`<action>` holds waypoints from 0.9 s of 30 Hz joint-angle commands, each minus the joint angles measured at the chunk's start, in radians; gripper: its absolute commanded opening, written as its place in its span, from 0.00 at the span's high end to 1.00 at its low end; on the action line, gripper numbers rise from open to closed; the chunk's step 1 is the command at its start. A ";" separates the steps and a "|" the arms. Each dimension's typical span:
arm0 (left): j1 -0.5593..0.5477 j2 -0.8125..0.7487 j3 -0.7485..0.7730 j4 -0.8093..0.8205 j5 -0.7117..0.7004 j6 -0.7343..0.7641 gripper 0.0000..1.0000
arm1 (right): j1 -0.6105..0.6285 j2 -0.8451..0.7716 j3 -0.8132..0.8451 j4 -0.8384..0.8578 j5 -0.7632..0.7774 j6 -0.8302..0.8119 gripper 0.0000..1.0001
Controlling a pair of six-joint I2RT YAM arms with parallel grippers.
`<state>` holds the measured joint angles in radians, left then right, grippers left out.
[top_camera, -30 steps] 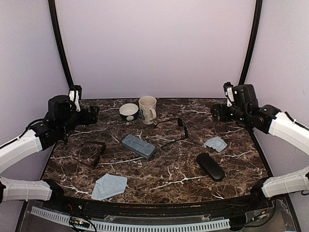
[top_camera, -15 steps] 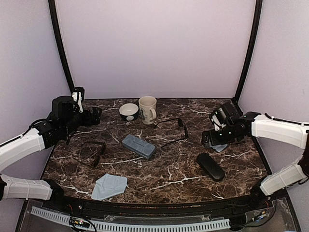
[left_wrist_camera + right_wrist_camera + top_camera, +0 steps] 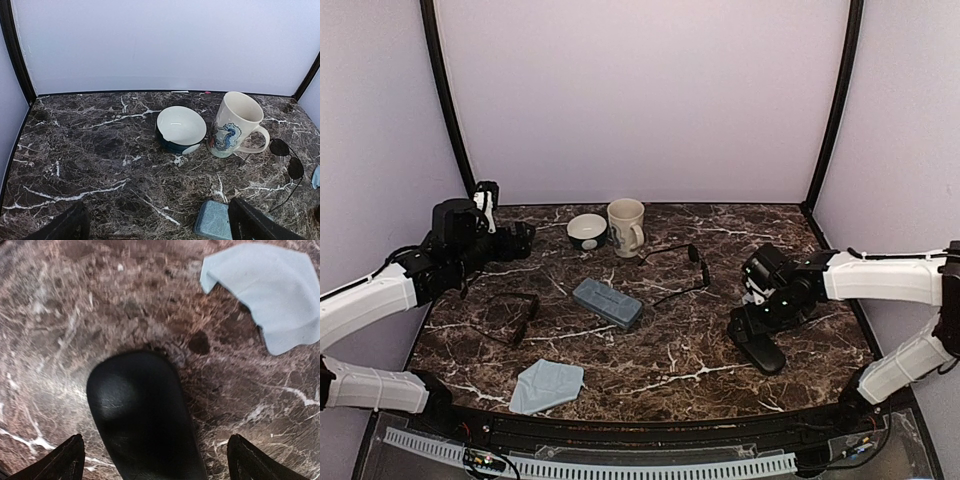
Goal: Organize the sunglasses
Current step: Pick up the sunglasses case from the center of the board.
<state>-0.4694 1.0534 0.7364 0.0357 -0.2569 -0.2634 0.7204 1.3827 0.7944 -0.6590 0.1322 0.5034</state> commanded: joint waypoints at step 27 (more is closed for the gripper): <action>-0.130 0.072 -0.043 0.196 0.210 0.023 0.02 | 0.124 0.045 0.149 0.136 -0.192 -0.190 0.67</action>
<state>-0.5491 1.0927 0.7273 0.1310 -0.1661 -0.2649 0.8375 1.4578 0.8806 -0.6968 0.0895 0.4038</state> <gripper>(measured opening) 0.982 0.629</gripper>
